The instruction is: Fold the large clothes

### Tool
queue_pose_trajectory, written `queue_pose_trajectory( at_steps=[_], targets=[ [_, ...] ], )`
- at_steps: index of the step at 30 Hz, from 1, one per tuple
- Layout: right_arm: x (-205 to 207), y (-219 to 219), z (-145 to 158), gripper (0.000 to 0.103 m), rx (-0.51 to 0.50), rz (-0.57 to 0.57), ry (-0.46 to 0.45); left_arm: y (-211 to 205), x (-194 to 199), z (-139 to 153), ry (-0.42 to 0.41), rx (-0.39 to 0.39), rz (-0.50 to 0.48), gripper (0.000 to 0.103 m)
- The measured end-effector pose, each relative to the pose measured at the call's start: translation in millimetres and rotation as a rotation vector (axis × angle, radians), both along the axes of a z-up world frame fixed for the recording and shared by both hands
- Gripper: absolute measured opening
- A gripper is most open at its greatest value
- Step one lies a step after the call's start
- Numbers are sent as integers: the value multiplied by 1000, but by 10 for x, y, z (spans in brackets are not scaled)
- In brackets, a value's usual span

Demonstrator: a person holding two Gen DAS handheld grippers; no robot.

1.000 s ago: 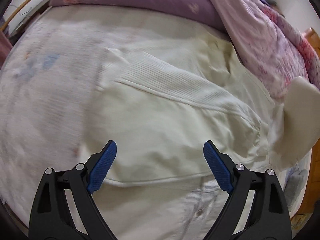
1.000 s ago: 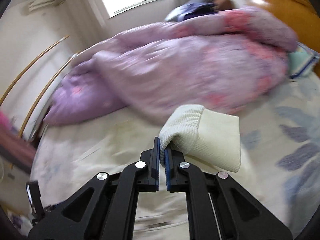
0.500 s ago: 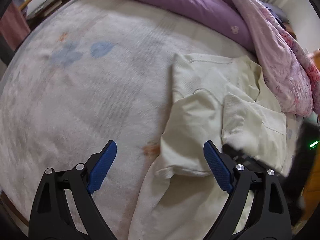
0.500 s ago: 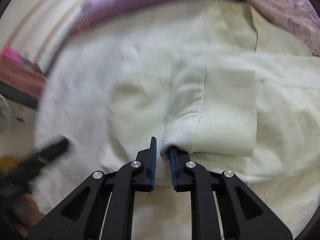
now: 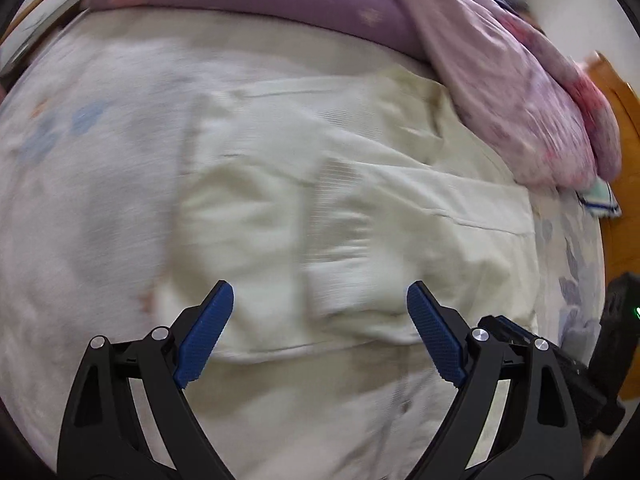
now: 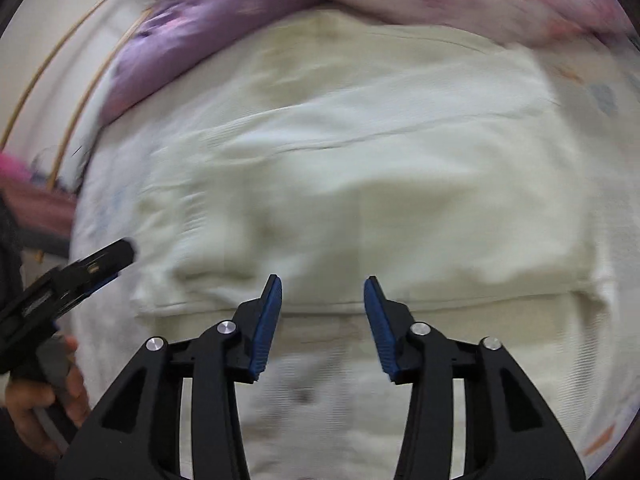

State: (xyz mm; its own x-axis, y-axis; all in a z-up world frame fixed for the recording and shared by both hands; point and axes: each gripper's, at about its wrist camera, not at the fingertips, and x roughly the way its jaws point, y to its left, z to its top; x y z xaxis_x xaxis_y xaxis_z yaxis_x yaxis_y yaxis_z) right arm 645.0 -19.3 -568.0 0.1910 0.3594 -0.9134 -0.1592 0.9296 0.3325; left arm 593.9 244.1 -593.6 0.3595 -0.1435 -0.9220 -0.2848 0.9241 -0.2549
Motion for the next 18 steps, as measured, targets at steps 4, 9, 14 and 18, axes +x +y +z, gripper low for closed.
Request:
queue_pose_trajectory(
  at_steps=[4, 9, 14, 18],
  targets=[
    [264, -546, -96, 28, -33, -68, -4, -551, 294, -191, 54, 65, -89, 89],
    [456, -1000, -284, 28, -19, -145, 51, -809, 521, -531, 138, 199, -127, 88],
    [491, -1168, -402, 27, -1, -146, 86, -570, 453, -577, 170, 326, -102, 81],
    [475, -1258, -365, 27, -1, -157, 73, -59, 264, -470, 187, 333, 23, 83]
  ],
)
